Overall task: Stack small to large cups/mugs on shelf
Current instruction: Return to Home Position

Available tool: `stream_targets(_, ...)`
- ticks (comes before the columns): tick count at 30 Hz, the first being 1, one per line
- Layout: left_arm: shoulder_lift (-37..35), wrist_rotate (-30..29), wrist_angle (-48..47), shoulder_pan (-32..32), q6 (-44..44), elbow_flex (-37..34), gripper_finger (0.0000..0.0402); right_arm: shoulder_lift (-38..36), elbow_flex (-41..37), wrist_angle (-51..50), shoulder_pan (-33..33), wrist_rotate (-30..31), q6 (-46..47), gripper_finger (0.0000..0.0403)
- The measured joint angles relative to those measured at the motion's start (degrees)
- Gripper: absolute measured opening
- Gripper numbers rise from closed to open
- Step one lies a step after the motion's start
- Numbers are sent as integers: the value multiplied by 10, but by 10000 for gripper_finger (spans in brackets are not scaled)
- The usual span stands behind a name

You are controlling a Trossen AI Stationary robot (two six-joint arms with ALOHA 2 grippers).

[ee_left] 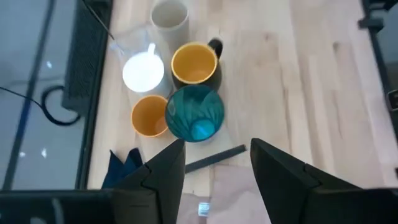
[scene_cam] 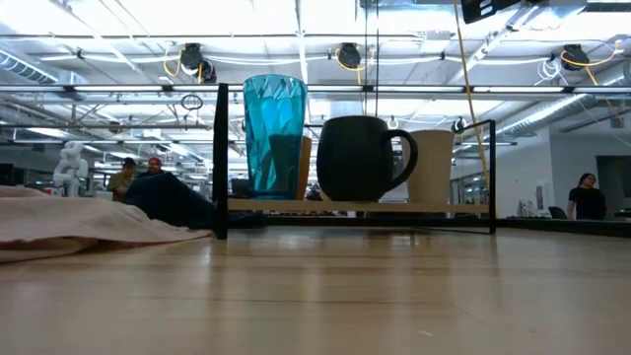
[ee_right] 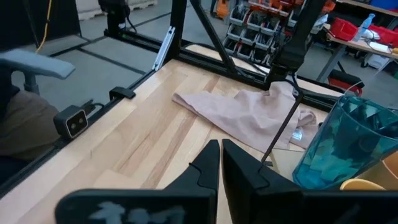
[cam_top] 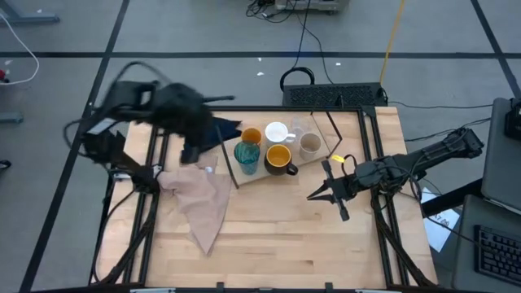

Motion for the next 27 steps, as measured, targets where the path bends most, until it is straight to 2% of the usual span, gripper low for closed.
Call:
stream_targets(9, -106, -156, -1, -177, -107, -13, 184, -3, 0, 0, 0, 0, 6, 9)
stream_targets(14, -167, -232, 0, -249, -157, -64, 184, -3, 0, 0, 0, 0, 20, 9)
stream_targets(20, -262, -289, 17, -304, -218, -194, 184, -3, 0, 0, 0, 0, 28, 9)
stream_targets(27, -398, -305, 158, -341, -214, -399, 184, -3, 0, 0, 0, 0, 28, 9)
